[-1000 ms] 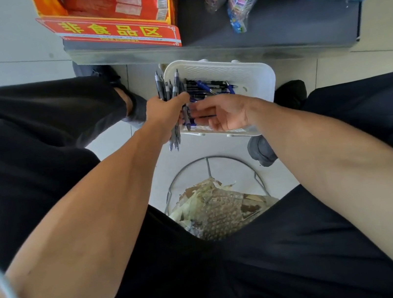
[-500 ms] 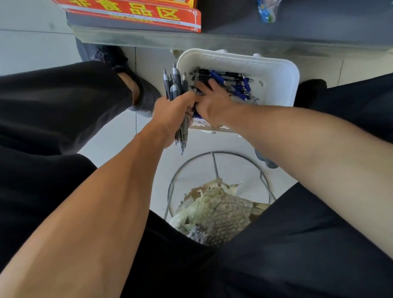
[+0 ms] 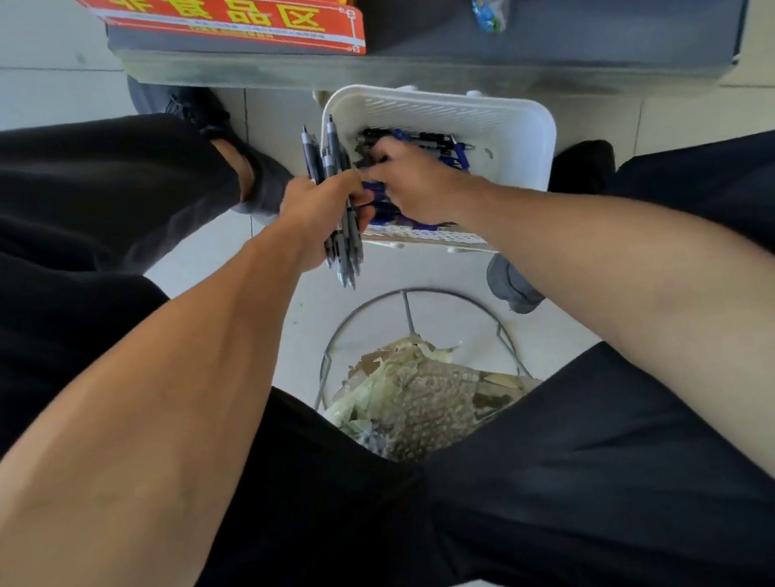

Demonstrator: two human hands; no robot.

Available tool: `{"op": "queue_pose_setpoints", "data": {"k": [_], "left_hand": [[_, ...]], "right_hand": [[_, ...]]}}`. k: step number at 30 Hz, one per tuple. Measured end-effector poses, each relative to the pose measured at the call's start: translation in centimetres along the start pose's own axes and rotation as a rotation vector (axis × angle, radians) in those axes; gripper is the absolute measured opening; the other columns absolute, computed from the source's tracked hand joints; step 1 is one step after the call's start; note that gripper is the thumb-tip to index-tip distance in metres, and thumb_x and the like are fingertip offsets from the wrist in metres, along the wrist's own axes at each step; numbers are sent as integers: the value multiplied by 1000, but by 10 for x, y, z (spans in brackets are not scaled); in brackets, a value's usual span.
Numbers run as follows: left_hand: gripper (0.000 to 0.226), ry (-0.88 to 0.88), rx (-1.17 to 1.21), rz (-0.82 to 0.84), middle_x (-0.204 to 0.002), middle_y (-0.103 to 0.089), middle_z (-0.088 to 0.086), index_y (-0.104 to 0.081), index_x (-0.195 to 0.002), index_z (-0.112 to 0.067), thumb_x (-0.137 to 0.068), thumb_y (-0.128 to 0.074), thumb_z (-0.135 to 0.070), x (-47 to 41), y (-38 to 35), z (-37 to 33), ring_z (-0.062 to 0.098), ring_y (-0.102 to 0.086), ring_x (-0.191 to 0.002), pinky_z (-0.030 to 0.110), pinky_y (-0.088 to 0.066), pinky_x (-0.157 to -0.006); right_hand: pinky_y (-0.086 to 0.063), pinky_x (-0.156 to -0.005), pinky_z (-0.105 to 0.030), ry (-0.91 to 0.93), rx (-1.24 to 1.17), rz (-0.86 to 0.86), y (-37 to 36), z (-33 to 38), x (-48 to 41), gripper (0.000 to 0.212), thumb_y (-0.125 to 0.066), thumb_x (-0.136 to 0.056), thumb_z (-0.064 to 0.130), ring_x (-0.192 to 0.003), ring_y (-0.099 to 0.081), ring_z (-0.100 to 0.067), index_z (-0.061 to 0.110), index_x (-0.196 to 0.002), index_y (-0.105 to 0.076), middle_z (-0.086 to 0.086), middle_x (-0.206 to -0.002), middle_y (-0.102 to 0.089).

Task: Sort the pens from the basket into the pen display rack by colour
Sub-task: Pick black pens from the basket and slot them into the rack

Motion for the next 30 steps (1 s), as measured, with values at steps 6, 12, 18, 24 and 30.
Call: {"op": "queue_pose_setpoints", "data": {"k": [6, 12, 18, 24, 30], "left_hand": [[10, -133, -199, -135, -66, -59, 6, -62, -84, -10, -88, -70, -14, -1, -16, 3, 17, -55, -52, 30, -54, -59], [16, -190, -266, -117, -69, -61, 3, -64, -90, -14, -88, -77, -23, 1, -27, 0, 11, -57, -53, 21, -52, -50], [17, -169, -262, -69, -68, -62, 4, -66, -96, -10, -90, -74, -24, 3, -34, -1, 10, -55, -48, 18, -52, -47], [25, -100, -231, -82, -63, -59, 3, -64, -90, -9, -85, -79, -29, -1, -27, 4, 10, -52, -44, 20, -50, -47], [25, -92, -257, -132, -62, -58, 3, -65, -87, -9, -77, -78, -27, -7, -20, -1, 13, -51, -48, 24, -50, -51]], "right_hand": [[-46, -92, -19, -211, -498, -232, 26, -13, 34, 22, -65, -96, 8, -96, -62, -7, 12, -116, -75, -2, -108, -73], [-61, -79, -28, -304, -1071, -201, 34, -10, 50, 36, -82, -81, 4, -85, -76, -15, 13, -109, -60, 2, -89, -77], [-57, -74, -21, -335, -1290, -2, 30, -15, 54, 21, -73, -86, -3, -85, -76, -14, 9, -104, -71, -3, -89, -78], [-59, -81, -24, -300, -1248, 141, 25, -11, 44, 22, -75, -82, -5, -91, -76, -17, 8, -100, -74, -4, -91, -79], [-50, -93, -28, -373, -961, 96, 14, -20, 27, 38, -80, -84, 19, -112, -67, -14, 21, -120, -70, 3, -114, -72]]}}
Point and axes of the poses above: each hand's wrist, its own x-axis away from the middle knuckle, its own y-axis out of the back of the hand, z = x × y, the point moved 2 cm from there along -x, towards the middle knuckle
